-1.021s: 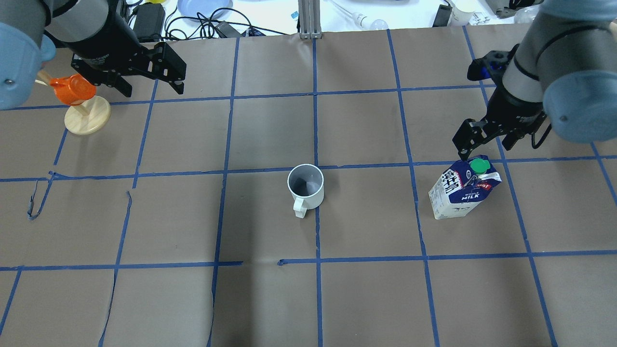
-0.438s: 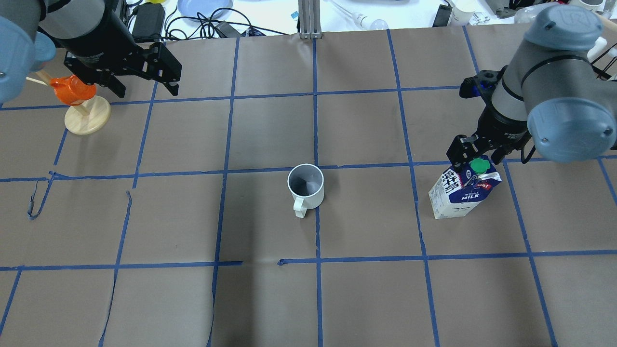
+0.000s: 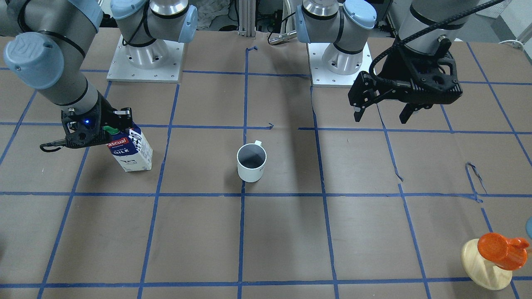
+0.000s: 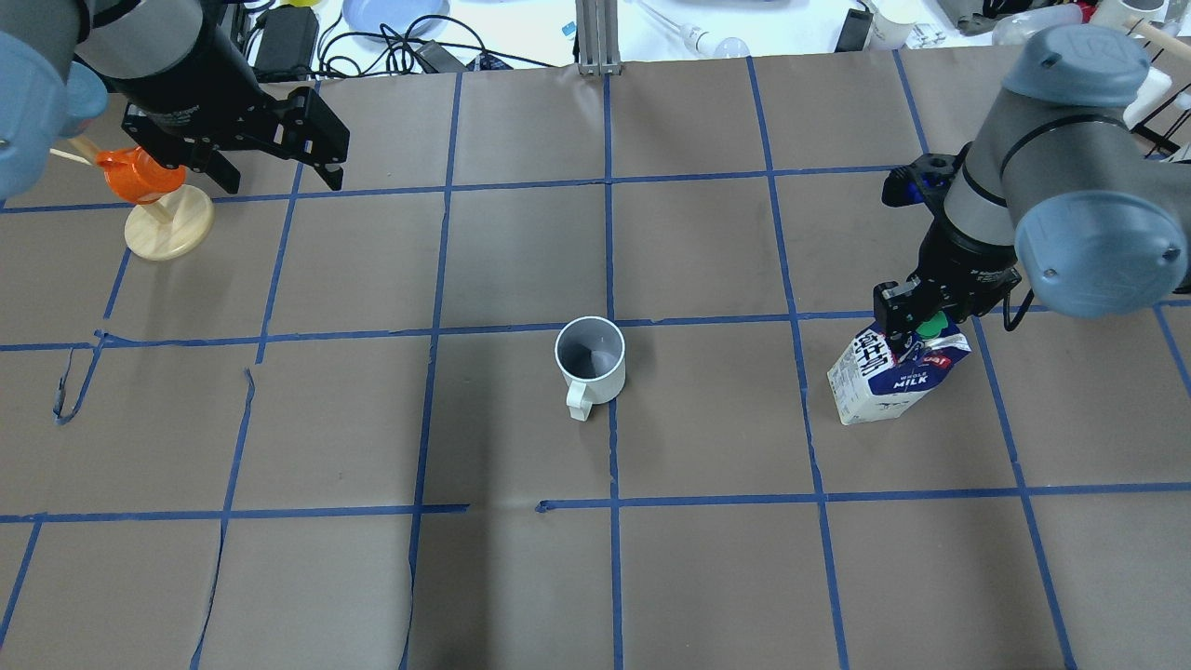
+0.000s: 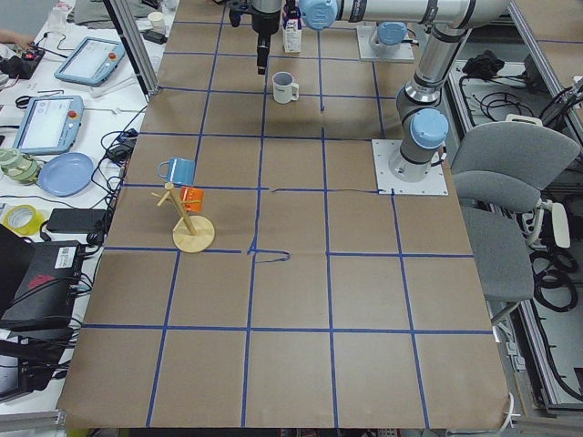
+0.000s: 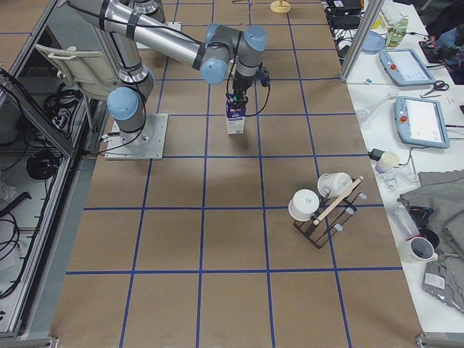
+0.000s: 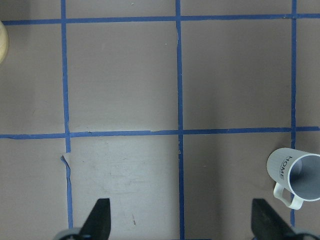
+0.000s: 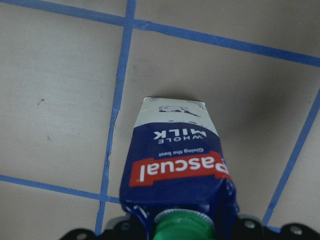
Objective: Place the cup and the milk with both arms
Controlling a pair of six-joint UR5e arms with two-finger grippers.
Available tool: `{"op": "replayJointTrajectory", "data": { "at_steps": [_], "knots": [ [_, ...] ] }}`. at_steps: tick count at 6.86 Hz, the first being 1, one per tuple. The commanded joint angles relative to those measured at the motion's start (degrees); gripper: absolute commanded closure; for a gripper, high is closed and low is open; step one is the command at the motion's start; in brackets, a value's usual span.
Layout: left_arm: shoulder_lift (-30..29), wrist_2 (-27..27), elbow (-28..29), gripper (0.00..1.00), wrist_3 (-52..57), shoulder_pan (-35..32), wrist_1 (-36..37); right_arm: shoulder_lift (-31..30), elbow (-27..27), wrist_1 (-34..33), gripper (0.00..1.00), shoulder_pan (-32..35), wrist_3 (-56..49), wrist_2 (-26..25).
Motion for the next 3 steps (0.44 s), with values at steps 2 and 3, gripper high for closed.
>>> {"op": "replayJointTrajectory", "data": {
  "at_steps": [2,3],
  "knots": [
    [0.0,0.0,-0.2,0.0,0.0,0.0,0.0,1.4,-7.1,3.3,0.63,1.2,5.9,0.4],
    [0.0,0.0,-0.3,0.0,0.0,0.0,0.0,4.1,-11.9,3.5,0.63,3.8,10.5,2.7]
  ]
}}
